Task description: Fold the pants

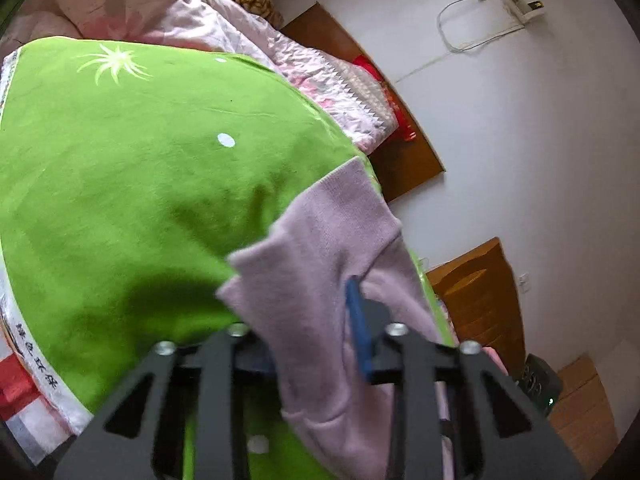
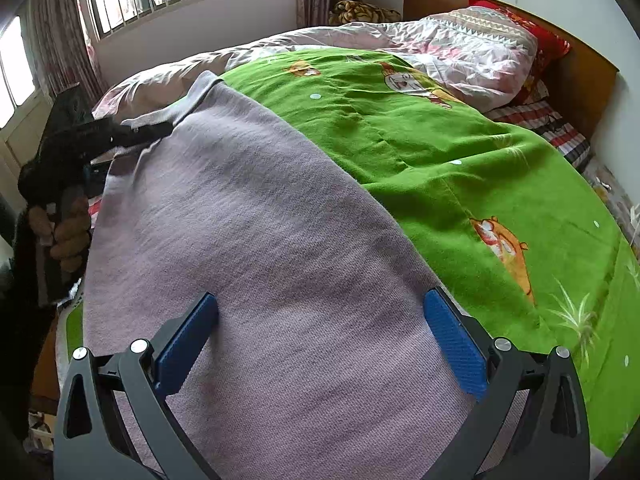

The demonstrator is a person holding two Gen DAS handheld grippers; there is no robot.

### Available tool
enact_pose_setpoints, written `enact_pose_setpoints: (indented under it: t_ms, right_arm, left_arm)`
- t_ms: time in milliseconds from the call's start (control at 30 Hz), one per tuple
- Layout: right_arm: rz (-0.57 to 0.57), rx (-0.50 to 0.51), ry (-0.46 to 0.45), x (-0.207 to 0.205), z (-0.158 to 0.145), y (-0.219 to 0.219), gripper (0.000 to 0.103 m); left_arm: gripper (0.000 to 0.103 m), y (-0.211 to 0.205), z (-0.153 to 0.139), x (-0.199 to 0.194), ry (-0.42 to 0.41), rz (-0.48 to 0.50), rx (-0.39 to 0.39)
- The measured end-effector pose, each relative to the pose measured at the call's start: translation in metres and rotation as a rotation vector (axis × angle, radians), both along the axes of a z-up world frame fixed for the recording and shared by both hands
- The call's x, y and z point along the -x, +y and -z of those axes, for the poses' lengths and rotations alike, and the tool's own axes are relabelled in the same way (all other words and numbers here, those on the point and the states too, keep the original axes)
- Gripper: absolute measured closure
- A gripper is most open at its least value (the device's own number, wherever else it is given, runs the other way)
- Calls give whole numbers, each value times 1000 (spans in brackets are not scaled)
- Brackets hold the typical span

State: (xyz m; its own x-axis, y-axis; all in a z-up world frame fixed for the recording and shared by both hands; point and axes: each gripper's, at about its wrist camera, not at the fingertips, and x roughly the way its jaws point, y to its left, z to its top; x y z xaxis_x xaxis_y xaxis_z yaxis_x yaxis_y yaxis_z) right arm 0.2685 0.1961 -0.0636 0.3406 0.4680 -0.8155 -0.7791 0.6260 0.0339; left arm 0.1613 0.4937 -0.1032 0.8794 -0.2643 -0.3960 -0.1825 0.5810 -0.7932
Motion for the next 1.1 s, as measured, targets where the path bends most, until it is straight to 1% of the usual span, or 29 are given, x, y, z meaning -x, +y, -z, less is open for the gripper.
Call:
enact_pose_setpoints:
  t_ms: [67,133,167,200,233,267,300,333,367,400,433,467,500,533,567,633,700,733,767,800,833,867,900,933,967,1000,1067,1100]
  right_arm:
    - [-1,-3,3,0,1,0,4]
    - [-2,-5,4,-1,0,-1,4]
    - [-1,-13,7,-1,0,-2,4]
    - [14,-52,17,-4,-3,-8,10]
    - [50,-133,20,-7,-12,-21,16]
    - [120,-243,31,-12,-23,-42,20]
    - [194,-332,57,-17,-31,-63,19]
    - [329,-482,115,-24,-44,-102,19]
    - [400,-587,145,-26,-53,-131,17]
    - [455,-687,152,-24,-63,-163,15]
    - [512,-768,124,-16,-74,-199,14]
    - [546,-791,96,-11,-81,-221,14]
    - [586,-795,61,-3,-89,-245,14]
    - [634,-790,23,8,-96,-274,14]
    - [663,-788,5,16,-98,-291,14]
    - [732,-788,-16,40,-98,-333,14]
    - [783,-775,-16,58,-93,-358,14]
    - [807,-761,-10,68,-88,-371,14]
    - [825,-741,4,76,-82,-381,14]
    - [839,-728,18,82,-77,-388,14]
    - [856,-721,36,90,-71,-395,14]
    - [864,-725,61,96,-65,-401,14]
    - [862,-738,94,101,-59,-410,14]
    - [852,-748,128,104,-53,-412,14]
    - [833,-751,168,107,-47,-410,14]
    - [809,-742,199,108,-44,-406,14]
    - [731,-689,276,110,-36,-380,14]
    - [696,-662,300,111,-33,-369,14]
  left_arm:
    - [86,0,-2,-1,8,-27,-17]
    - [89,-21,-31,2,36,-84,-160]
    - [90,-37,-54,4,22,-105,-254]
    - [90,-55,-78,5,-9,-114,-332]
    - [91,-75,-101,6,-43,-115,-401]
    - [91,-98,-125,7,-81,-104,-472]
    - [91,-130,-151,7,-119,-74,-566]
    - [91,-160,-170,7,-144,-35,-650]
    - [90,-183,-181,8,-159,0,-707]
    - [90,-220,-191,8,-182,57,-784]
    - [90,-257,-195,8,-200,123,-851]
    - [90,-283,-194,7,-208,168,-894]
    - [90,-318,-189,6,-212,231,-943]
    - [90,-347,-181,4,-213,290,-971]
    - [90,-379,-170,4,-212,358,-987]
    - [89,-432,-142,1,-199,495,-996]
    - [81,-482,-108,1,-151,679,-1015]
    - [76,-499,-95,4,-132,754,-1025]
    - [60,-511,-84,9,-124,814,-1032]
    - [34,-520,-78,21,-139,866,-1046]
    - [22,-520,-81,32,-180,873,-1052]
    - [5,-515,-86,45,-248,864,-1052]
    - [2,-507,-95,60,-324,851,-1048]
    - [2,-501,-102,70,-360,845,-1041]
    - [2,-486,-109,76,-362,818,-1027]
    - [2,-474,-112,77,-345,786,-1019]
    - [2,-439,-115,67,-278,697,-1004]
    - [2,-417,-115,62,-223,628,-994]
